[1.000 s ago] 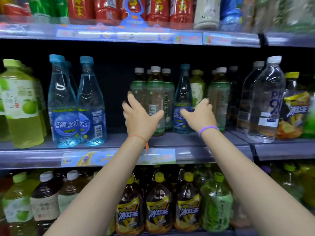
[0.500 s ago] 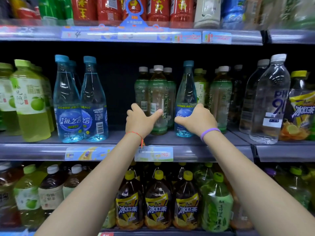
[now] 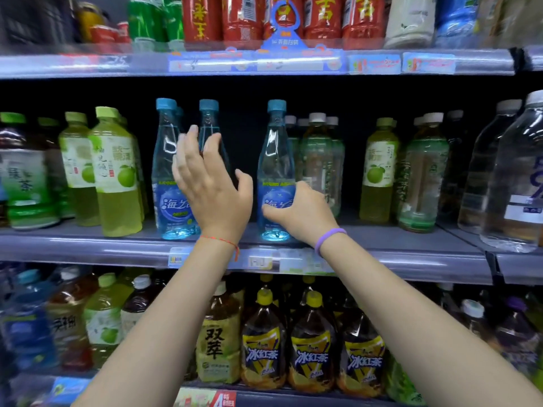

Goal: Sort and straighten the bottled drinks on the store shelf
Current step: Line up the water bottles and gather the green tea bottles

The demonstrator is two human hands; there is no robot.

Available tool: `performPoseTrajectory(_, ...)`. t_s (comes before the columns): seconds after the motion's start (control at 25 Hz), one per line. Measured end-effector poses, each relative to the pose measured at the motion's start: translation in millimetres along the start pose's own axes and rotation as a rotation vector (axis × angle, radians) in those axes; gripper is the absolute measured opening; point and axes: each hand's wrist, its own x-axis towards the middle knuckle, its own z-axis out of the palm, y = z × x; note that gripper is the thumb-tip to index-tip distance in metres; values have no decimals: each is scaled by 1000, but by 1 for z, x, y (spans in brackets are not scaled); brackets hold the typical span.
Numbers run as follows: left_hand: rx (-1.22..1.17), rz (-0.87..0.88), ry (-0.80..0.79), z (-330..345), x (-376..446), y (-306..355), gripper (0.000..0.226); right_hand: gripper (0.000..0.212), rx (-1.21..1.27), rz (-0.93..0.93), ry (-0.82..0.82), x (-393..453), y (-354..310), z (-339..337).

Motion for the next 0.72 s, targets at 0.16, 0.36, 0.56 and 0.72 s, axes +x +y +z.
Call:
performPoseTrajectory(0.16, 85, 5, -177, 0, -4, -36, 69, 50, 66, 28, -92, 24, -18, 43)
performPoseTrajectory(0.36, 61, 96, -210, 6, -8, -34, 61, 37, 135, 63, -255, 44, -16, 62)
performPoseTrajectory(0.56, -153, 229, -152, 18, -14, 6, 45, 21, 193, -116, 209, 18, -9, 5)
performPoseTrajectory(0.72, -278, 200, -277, 38, -26, 59, 47, 25, 12, -41, 665, 21, 38, -66)
